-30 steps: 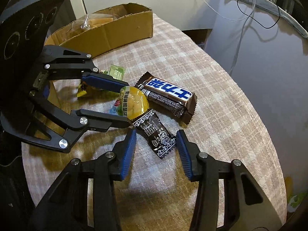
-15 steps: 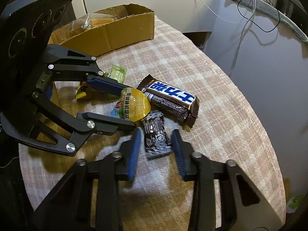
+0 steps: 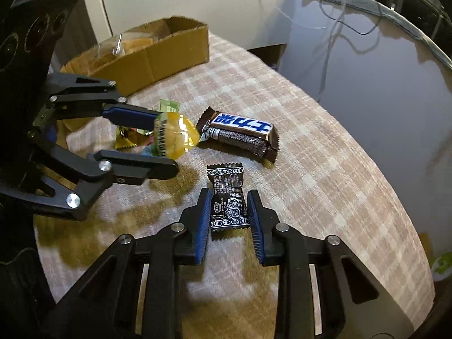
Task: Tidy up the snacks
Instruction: 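Carry both held candies into the box and open both tools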
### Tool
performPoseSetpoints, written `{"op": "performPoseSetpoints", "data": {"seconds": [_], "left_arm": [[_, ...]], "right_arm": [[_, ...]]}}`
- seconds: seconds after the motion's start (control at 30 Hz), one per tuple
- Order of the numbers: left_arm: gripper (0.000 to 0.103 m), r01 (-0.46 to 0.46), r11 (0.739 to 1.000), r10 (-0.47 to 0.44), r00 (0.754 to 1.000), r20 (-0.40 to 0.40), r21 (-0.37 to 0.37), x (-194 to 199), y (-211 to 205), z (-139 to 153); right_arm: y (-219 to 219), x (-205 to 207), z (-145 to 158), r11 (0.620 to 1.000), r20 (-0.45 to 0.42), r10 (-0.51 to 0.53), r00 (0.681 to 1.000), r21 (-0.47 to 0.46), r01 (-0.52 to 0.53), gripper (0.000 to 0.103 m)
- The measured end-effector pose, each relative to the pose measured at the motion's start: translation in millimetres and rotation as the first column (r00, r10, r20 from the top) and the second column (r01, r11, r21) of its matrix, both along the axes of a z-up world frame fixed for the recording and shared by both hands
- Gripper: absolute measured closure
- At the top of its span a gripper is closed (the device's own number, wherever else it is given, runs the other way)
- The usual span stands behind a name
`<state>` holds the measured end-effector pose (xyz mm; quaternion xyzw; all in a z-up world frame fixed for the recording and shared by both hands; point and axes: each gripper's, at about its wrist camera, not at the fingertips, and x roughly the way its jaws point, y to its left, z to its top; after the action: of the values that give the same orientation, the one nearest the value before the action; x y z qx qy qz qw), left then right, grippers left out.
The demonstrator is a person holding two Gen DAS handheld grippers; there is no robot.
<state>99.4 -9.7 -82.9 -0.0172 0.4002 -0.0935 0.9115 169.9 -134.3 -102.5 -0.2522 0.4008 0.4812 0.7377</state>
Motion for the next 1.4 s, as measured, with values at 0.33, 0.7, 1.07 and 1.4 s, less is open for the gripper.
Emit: {"op": "performPoseSetpoints", "data": {"seconds": [0.33, 0.7, 1.07, 1.4], "left_arm": [[0.065, -0.025, 0.999, 0.028, 0.996, 0.086, -0.031, -27, 17, 39], [0.065, -0.131, 0.99, 0.138, 0.98, 0.143, -0.056, -53, 75, 60], [0.065, -0.232, 0.97, 0.24, 0.955, 0.173, -0.066, -88, 134, 70], [0.065, -0.297, 0.952, 0.306, 0.936, 0.175, -0.08, -112, 173, 68]], "right_arm": [[1, -23, 50, 0.995, 0.048, -0.043, 0.998, 0.089, 0.039, 0.076], [41, -39, 89, 0.983, 0.058, -0.057, 0.997, 0.177, 0.046, 0.076], [117, -58, 105, 0.978, 0.059, 0.01, 0.998, 0.208, -0.022, 0.076], [172, -63, 99, 0.982, 0.052, 0.04, 0.998, 0.184, -0.049, 0.076]]}}
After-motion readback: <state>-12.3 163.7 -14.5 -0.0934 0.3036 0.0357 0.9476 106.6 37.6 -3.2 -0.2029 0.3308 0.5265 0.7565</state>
